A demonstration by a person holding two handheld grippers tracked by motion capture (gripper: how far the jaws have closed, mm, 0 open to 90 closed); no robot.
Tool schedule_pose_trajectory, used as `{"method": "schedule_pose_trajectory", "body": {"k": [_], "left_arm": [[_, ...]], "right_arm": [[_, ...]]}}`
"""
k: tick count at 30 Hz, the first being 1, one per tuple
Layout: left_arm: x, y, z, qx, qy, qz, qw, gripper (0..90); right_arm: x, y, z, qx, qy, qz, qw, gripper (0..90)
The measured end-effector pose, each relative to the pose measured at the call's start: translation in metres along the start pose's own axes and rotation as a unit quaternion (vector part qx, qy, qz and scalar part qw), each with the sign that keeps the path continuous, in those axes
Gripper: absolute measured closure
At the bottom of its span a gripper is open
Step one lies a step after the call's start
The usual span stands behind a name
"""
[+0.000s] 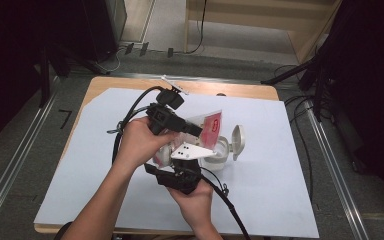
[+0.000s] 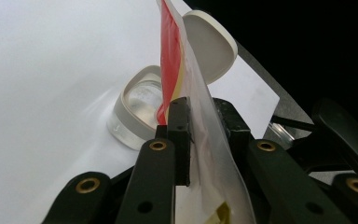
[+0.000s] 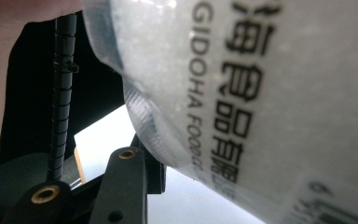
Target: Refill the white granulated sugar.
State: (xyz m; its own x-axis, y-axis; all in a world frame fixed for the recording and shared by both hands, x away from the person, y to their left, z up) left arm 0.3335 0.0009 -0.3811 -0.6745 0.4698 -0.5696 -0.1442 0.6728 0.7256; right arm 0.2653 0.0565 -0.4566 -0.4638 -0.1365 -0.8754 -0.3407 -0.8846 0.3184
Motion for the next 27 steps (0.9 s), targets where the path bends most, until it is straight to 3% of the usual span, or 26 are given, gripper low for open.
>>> {"method": "schedule_pose_trajectory", "body": {"k": [7, 13, 27], "left_arm": [[0.0, 0.0, -0.0002, -0.001, 0.0, 0.0, 1.0, 79.3], [-0.0002, -0.0001, 0.0004, -0.002, -0.004, -0.002, 1.0, 79.7], [-0.0027, 0.0028, 0.0012, -0.014, -0.008, -0.013, 0.9998, 79.4]], "right_arm": [[0.0002, 0.0002, 0.0, 0.0, 0.001, 0.001, 1.0, 62.7], [0.0013, -0.0008, -0.0002, 0.012, 0.019, 0.003, 0.9997, 61.0], [-0.0016, -0.0014, -0.0005, 0.008, 0.011, -0.001, 0.9999, 63.1]]}}
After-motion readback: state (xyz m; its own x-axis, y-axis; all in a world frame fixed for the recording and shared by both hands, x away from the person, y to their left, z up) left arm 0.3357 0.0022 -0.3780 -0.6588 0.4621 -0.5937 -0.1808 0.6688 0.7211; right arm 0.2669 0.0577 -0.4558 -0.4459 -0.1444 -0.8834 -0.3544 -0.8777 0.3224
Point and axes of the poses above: each handheld gripper's, and its own axes: y roughly backward along the jaws, x roughly out of its underside, z roughly to its left, the point moved 10 cm from there along -y, roughly forward along the jaws, and after that the axes turned 3 degrees about -x, right-handed, at the moved point
